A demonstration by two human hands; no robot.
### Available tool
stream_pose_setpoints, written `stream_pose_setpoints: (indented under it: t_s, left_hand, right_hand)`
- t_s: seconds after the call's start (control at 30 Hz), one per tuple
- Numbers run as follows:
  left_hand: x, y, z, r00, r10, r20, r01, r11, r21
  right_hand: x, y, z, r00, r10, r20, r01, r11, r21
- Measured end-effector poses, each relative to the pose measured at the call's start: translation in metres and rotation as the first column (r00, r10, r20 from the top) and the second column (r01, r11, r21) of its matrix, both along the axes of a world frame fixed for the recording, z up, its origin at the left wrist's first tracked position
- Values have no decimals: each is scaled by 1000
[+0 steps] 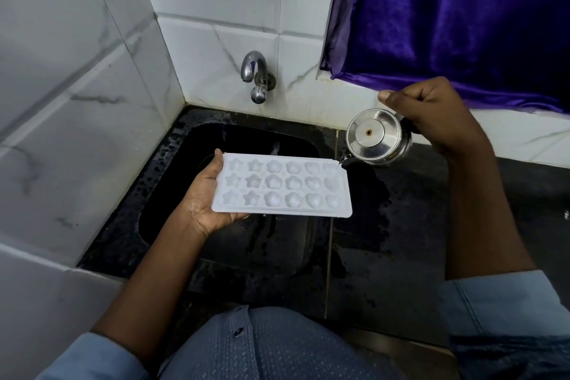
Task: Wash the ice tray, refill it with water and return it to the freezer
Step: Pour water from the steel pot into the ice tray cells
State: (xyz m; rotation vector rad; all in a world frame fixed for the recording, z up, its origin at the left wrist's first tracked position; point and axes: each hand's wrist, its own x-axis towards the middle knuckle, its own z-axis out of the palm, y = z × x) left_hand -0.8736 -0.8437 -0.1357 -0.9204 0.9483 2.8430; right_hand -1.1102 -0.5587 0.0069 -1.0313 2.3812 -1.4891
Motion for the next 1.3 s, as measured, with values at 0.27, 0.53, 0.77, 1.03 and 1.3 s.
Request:
stream_pose_setpoints:
  t_s: [0.27,0.53,0.77,1.03,1.3]
  left_hand:
    - [-3,-6,-9,999,-33,2,33,999,25]
    - [-2,-3,-5,999,-45,-27,45,999,18]
    - [-2,0,-2,999,-23,-25,24,999,31]
    - [-5,0,-3,999,-31,-12,31,999,27]
    - [-4,4,4,1000,-9,0,9,1000,19]
  right_hand:
    - [7,4,-1,999,42,22,-43,999,11]
    - [14,6,0,997,73,29,-73,997,18]
    - [15,6,3,997,64,32,-64,998,18]
    - [16,3,7,998,64,-2,-64,998,14]
    - [16,0,8,998,65,-14,-66,998,-14]
